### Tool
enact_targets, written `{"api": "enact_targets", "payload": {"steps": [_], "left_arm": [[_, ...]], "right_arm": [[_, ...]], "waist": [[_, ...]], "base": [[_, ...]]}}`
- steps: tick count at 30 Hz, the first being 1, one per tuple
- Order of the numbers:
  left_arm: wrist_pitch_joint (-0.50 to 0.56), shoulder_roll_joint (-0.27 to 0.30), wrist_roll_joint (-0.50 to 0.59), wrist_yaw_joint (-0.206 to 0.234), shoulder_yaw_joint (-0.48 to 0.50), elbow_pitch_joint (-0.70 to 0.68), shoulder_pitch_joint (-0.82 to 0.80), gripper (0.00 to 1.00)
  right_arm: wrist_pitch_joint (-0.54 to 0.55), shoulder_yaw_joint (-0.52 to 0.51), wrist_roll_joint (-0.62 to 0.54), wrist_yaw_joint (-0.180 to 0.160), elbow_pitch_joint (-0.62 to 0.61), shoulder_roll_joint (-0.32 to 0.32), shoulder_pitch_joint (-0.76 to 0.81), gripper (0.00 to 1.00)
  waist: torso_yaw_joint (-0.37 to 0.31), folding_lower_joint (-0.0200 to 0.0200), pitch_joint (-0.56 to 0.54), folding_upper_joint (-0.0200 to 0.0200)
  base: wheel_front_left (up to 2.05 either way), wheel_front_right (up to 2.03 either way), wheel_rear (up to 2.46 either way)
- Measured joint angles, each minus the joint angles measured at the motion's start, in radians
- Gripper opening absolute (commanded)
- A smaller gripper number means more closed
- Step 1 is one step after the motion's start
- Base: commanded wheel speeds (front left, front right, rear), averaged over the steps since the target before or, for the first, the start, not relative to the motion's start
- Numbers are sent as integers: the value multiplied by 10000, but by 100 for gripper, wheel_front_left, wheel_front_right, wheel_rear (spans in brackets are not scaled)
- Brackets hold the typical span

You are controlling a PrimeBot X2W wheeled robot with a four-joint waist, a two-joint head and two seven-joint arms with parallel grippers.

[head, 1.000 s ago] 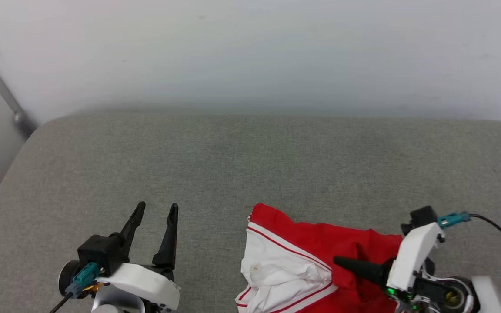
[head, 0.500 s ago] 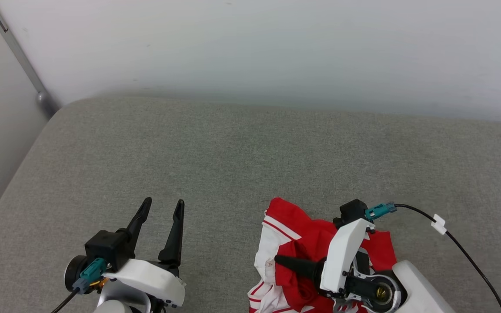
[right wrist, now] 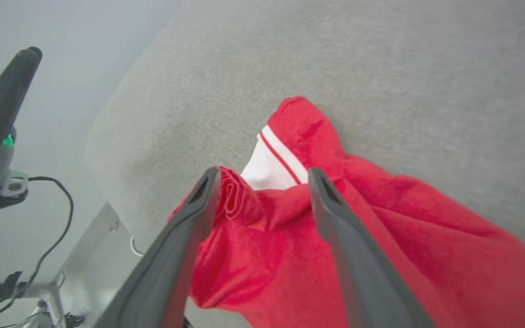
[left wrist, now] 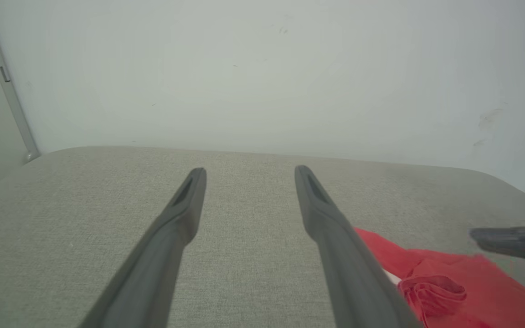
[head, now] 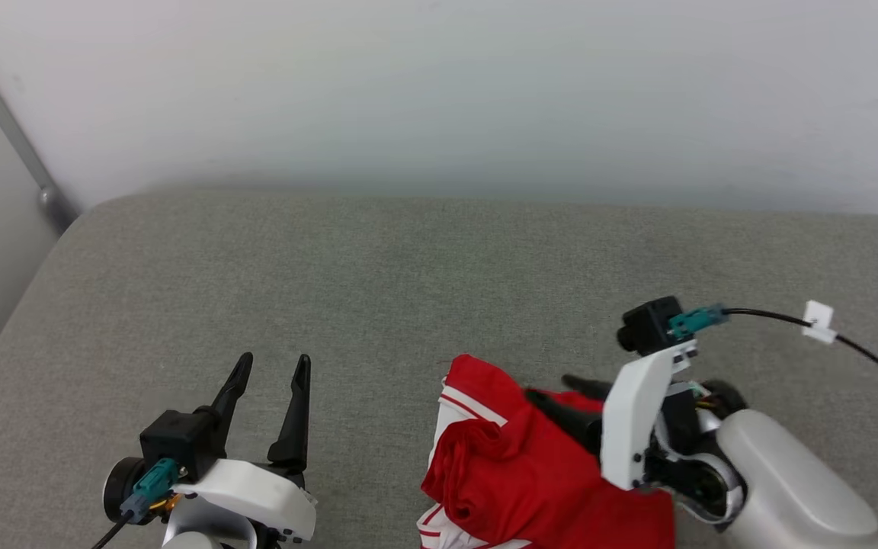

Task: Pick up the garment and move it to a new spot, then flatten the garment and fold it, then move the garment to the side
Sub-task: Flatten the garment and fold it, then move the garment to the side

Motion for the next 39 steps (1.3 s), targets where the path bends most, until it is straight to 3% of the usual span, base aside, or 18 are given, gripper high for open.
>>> {"api": "enact_targets", "payload": {"steps": [4,9,15,21,29,39], "left_arm": [[-8,48,58,153,23,-2,96,100],[-25,107,77,339,90,-35,318,100],[-79,178,174,573,203,-81,574,100],[-113,182,213,667,267,-102,746,100],[-173,165,163,872,512,-132,1032,100],[-184,142,58,874,600,-104,1055,100]], "right_arm": [[-1244,-493,-1770,2,-98,-911,37,100],[-2909,-2299,-3772,2,-489,-1402,986,100],[-4077,-4715,-5208,2,-1768,-1112,2754,100],[-4623,-6098,-5875,2,-3225,-378,4185,100],[-4888,-6410,-6086,2,-3939,332,4998,100],[-4847,-6360,-6113,2,-3975,391,4877,100]], "waist": [[-229,0,-141,0],[-531,0,-312,0],[-881,0,-484,0],[-1036,0,-591,0],[-1074,0,-588,0],[-1003,0,-471,0]], "base": [[0,0,0],[0,0,0],[0,0,0],[0,0,0],[0,0,0],[0,0,0]]}}
